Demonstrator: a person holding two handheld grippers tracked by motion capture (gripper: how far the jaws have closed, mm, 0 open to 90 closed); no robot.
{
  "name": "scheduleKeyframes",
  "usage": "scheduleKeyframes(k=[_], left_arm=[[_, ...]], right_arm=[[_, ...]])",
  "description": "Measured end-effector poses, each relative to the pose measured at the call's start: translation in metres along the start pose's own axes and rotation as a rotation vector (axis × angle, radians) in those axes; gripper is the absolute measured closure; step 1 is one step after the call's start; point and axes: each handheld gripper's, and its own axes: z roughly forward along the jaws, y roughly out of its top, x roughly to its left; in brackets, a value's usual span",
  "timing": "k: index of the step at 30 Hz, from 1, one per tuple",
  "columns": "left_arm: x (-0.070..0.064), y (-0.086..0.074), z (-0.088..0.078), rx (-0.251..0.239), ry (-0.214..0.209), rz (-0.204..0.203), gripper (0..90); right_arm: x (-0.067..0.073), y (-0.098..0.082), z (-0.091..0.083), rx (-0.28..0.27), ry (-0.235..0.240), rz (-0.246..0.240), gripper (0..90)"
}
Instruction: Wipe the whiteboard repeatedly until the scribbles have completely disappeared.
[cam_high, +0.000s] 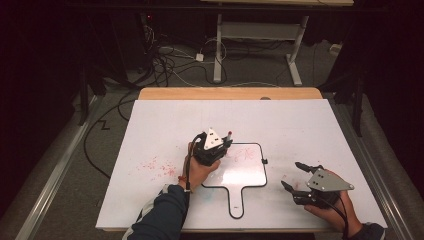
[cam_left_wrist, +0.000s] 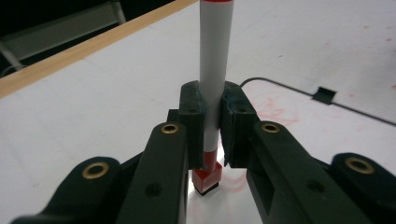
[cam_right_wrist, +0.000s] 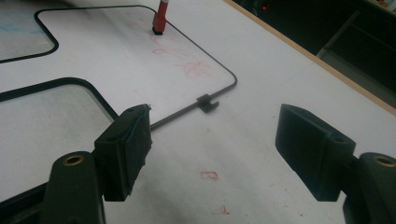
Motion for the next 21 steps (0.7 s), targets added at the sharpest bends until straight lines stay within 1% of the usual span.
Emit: scheduleKeyframes(k=[1,2,3,4,5,7,9,10,11,13,14,15,16,17,18,20,21], left_arm=[[0.003,-0.001,-0.002,0.004,0.019,0.002,78.3],[0.007,-0.003,-0.005,0.004,0.027,-0.011,78.3],[0.007,-0.003,-0.005,0.004,0.027,-0.011,78.3],[0.014,-0.007,-0.011,0.007,0.043,-0.020,78.3],[0.014,-0.007,-0.011,0.007,0.043,-0.020,78.3],[0.017,-0.011,-0.016,0.013,0.047,-0.018,78.3],[0.017,-0.014,-0.022,0.022,0.042,-0.019,78.3],[0.015,-0.017,-0.027,0.029,0.044,-0.007,78.3],[0.015,-0.017,-0.027,0.029,0.044,-0.007,78.3],[0.012,-0.019,-0.032,0.051,0.053,0.028,78.3],[0.012,-0.019,-0.032,0.051,0.053,0.028,78.3],[0.014,-0.020,-0.033,0.050,0.048,0.003,78.3],[0.014,-0.020,-0.032,0.047,0.043,-0.007,78.2],[0.014,-0.020,-0.032,0.047,0.043,-0.007,78.3],[0.013,-0.018,-0.031,0.052,0.042,-0.002,78.3],[0.007,-0.010,-0.028,0.083,0.002,0.030,78.4],[0.005,-0.008,-0.027,0.089,-0.014,0.035,78.4]], right_arm=[[0.000,0.000,0.000,0.002,-0.003,-0.004,27.7],[0.000,0.000,0.000,0.004,-0.006,-0.006,27.7],[0.000,0.000,0.000,0.004,-0.006,-0.006,27.7],[-0.001,0.000,-0.001,-0.002,-0.006,-0.004,27.7],[-0.001,0.000,-0.001,-0.002,-0.006,-0.004,27.7],[0.000,0.000,-0.001,-0.002,-0.005,-0.007,27.7],[0.000,0.001,0.000,-0.002,-0.005,-0.009,27.7],[0.000,0.001,0.000,-0.004,-0.005,-0.011,27.7],[0.000,0.002,0.000,-0.005,-0.003,-0.011,27.7],[0.000,0.002,0.000,-0.004,-0.002,-0.013,27.7],[0.000,0.003,0.000,-0.005,0.000,-0.014,27.7],[0.000,0.003,0.001,-0.006,0.002,-0.012,27.7],[0.000,0.003,0.001,-0.004,0.003,-0.012,27.7],[0.000,0.003,0.002,-0.002,0.005,-0.012,27.7],[0.000,0.003,0.003,0.000,0.008,-0.012,27.7],[0.001,0.004,0.004,0.000,0.012,-0.018,27.7],[0.001,0.004,0.004,0.002,0.013,-0.018,27.6]])
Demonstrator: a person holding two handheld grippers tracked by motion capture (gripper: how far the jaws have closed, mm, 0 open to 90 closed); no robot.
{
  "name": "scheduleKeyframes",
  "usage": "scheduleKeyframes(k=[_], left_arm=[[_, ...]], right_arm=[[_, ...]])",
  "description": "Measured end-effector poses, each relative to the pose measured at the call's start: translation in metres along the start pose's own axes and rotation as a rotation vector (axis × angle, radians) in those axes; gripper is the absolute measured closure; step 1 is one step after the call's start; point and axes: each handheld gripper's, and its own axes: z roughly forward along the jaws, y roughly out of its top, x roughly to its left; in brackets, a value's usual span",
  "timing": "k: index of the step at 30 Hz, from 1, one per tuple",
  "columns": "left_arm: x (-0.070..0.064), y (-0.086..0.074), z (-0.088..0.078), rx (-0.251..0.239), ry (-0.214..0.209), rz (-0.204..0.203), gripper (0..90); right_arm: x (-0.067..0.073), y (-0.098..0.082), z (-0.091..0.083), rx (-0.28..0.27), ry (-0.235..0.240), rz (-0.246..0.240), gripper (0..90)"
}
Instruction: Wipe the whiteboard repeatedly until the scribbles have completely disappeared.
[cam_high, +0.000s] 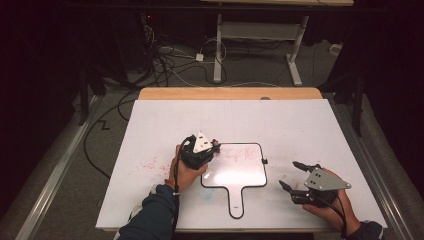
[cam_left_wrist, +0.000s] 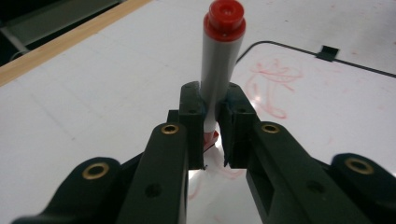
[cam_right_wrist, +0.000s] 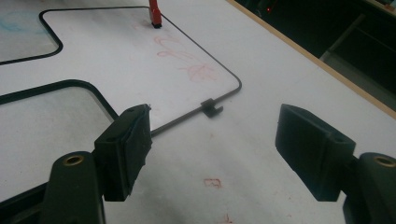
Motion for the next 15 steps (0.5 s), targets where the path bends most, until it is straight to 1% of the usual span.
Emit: scheduleKeyframes(k=[1,2,3,4,5,6,7,8,9,10,11,12,13,15], left_arm=[[-0.001,0.002,0.001,0.001,-0.014,-0.005,78.4],[-0.001,0.002,0.001,0.001,-0.014,-0.005,78.4],[-0.005,0.006,0.005,0.000,-0.038,-0.002,78.4],[-0.008,0.008,0.008,-0.003,-0.050,0.002,78.3],[-0.008,0.008,0.008,-0.003,-0.050,0.002,78.4],[-0.014,0.014,0.015,-0.001,-0.060,0.013,78.4],[-0.018,0.018,0.019,-0.001,-0.076,0.015,78.4],[-0.018,0.018,0.019,-0.001,-0.076,0.015,78.4],[-0.027,0.026,0.027,0.007,-0.090,0.039,78.4],[-0.027,0.026,0.027,0.007,-0.090,0.039,78.4],[-0.036,0.034,0.034,0.016,-0.109,0.062,78.4],[-0.036,0.034,0.034,0.016,-0.109,0.062,78.4],[-0.040,0.037,0.037,0.016,-0.110,0.071,78.4],[-0.046,0.043,0.042,0.032,-0.102,0.097,78.3]], right_arm=[[0.000,0.000,0.000,0.001,0.002,-0.001,27.6],[0.000,0.000,0.001,0.004,0.004,-0.001,27.6],[0.000,-0.001,0.001,0.008,0.005,0.000,27.6],[0.000,-0.001,0.002,0.011,0.006,0.003,27.6],[-0.001,-0.001,0.002,0.011,0.007,0.007,27.6],[-0.001,-0.001,0.001,0.011,0.006,0.009,27.6],[-0.001,-0.001,0.001,0.010,0.003,0.008,27.6],[-0.001,-0.001,0.000,0.009,0.001,0.009,27.6],[-0.001,-0.001,0.000,0.009,0.000,0.008,27.6],[-0.001,-0.001,0.000,0.009,0.000,0.008,27.6],[-0.002,-0.001,0.000,0.010,-0.004,0.012,27.6],[-0.002,-0.001,0.000,0.010,-0.004,0.012,27.6],[-0.002,-0.001,0.000,0.011,-0.005,0.015,27.6],[-0.003,-0.002,-0.001,0.014,-0.009,0.015,27.7]])
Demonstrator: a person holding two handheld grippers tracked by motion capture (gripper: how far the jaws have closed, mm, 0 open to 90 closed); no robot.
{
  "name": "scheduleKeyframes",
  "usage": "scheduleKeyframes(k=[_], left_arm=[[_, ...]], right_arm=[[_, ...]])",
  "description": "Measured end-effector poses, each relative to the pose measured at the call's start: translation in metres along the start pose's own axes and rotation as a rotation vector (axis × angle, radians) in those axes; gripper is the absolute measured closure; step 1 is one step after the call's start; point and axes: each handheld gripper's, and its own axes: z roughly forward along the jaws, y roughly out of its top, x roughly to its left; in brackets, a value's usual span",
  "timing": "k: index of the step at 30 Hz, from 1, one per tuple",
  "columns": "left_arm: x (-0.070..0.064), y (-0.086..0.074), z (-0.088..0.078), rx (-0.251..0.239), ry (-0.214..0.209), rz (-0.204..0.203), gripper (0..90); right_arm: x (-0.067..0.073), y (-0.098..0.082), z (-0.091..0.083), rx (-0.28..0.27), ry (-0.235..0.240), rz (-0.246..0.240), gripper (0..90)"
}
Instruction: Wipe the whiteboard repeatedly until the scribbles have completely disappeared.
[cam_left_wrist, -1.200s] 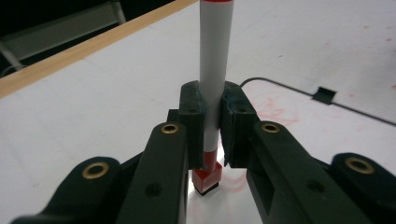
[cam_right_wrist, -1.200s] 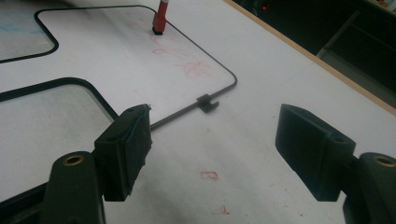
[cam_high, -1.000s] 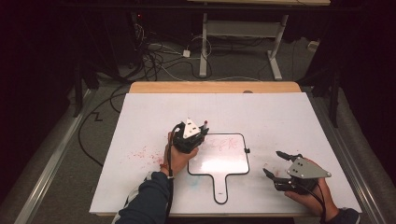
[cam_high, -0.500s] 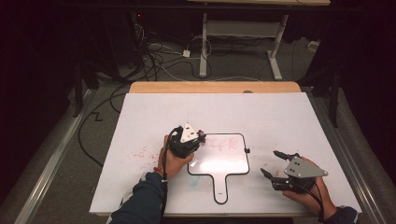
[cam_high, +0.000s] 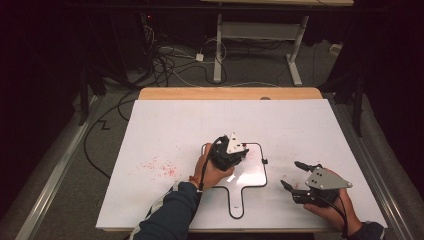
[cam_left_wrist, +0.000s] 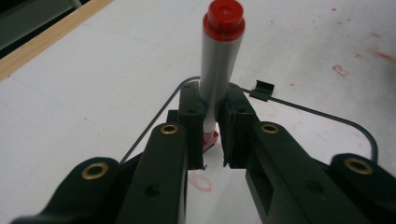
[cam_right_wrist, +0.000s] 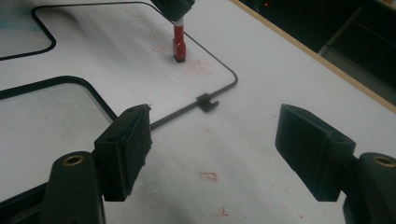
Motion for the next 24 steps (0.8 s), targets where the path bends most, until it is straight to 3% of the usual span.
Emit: scheduleKeyframes(k=[3,7,13,15,17,20,22,24], left_arm=[[0.007,0.009,0.008,0.040,0.050,-0.007,78.4],[0.013,0.015,0.015,0.045,0.049,-0.032,78.4],[-0.005,0.031,0.027,0.059,-0.017,0.037,78.3],[-0.006,0.033,0.030,0.062,-0.021,0.039,78.3],[-0.001,0.035,0.031,0.068,-0.019,0.013,78.3],[0.012,0.036,0.034,0.085,0.015,-0.034,78.3],[0.014,0.036,0.034,0.091,0.026,-0.040,78.3],[0.018,0.036,0.034,0.090,0.017,-0.064,78.3]], right_arm=[[-0.001,-0.001,0.000,0.007,-0.008,0.004,27.7],[-0.002,-0.001,-0.002,0.006,-0.015,0.002,27.7],[-0.004,-0.002,-0.002,0.007,-0.011,0.008,27.7],[-0.004,-0.002,-0.002,0.009,-0.013,0.007,27.7],[-0.005,-0.002,-0.002,0.015,-0.020,0.011,27.8],[-0.005,-0.003,-0.003,0.020,-0.024,0.014,27.8],[-0.005,-0.003,-0.003,0.020,-0.026,0.014,27.9],[-0.006,-0.003,-0.003,0.020,-0.029,0.016,27.9]])
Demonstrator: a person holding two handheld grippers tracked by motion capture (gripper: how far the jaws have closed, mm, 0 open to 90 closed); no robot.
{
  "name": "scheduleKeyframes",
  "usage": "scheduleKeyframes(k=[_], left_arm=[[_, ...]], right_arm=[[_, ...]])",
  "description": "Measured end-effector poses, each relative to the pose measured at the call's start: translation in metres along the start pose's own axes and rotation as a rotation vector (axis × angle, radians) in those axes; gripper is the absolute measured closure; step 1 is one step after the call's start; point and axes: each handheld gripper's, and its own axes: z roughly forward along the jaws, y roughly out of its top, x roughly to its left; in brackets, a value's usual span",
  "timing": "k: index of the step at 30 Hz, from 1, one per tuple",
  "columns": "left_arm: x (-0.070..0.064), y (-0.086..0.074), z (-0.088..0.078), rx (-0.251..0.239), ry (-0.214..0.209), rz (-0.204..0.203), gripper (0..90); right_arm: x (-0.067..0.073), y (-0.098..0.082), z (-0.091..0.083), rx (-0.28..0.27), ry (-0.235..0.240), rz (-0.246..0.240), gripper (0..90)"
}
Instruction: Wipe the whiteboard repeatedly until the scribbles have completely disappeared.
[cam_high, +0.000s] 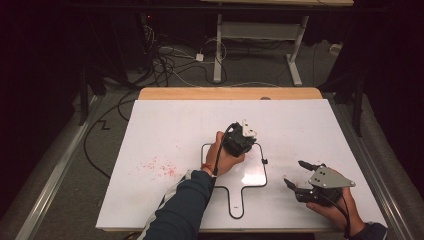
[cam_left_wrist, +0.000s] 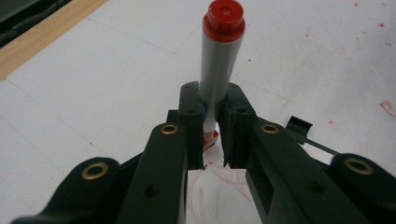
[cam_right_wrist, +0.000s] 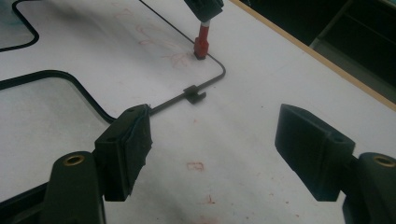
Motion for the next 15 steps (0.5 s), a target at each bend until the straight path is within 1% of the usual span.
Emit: scheduleKeyframes(k=[2,6,8,11,13,14,15], left_arm=[[-0.002,0.001,0.000,0.001,-0.009,-0.001,78.4],[-0.011,0.006,0.003,0.000,-0.048,0.012,78.3],[-0.014,0.008,0.005,0.003,-0.036,0.025,78.3],[-0.011,0.008,0.006,0.002,-0.013,0.012,78.4],[-0.008,0.008,0.007,-0.002,-0.019,-0.012,78.4],[-0.009,0.008,0.007,-0.003,-0.023,-0.011,78.4],[-0.010,0.008,0.007,0.000,-0.029,0.000,78.3]], right_arm=[[0.000,0.000,0.000,0.001,-0.001,0.003,27.8],[-0.001,0.000,0.001,0.001,0.004,0.002,27.8],[0.000,0.000,0.001,0.002,0.003,0.001,27.9],[-0.001,0.000,0.001,0.003,0.003,0.000,27.9],[-0.001,0.000,0.001,0.006,0.003,-0.001,27.9],[-0.001,0.000,0.001,0.006,0.003,-0.001,27.9],[-0.001,0.000,0.001,0.003,0.004,-0.001,27.9]])
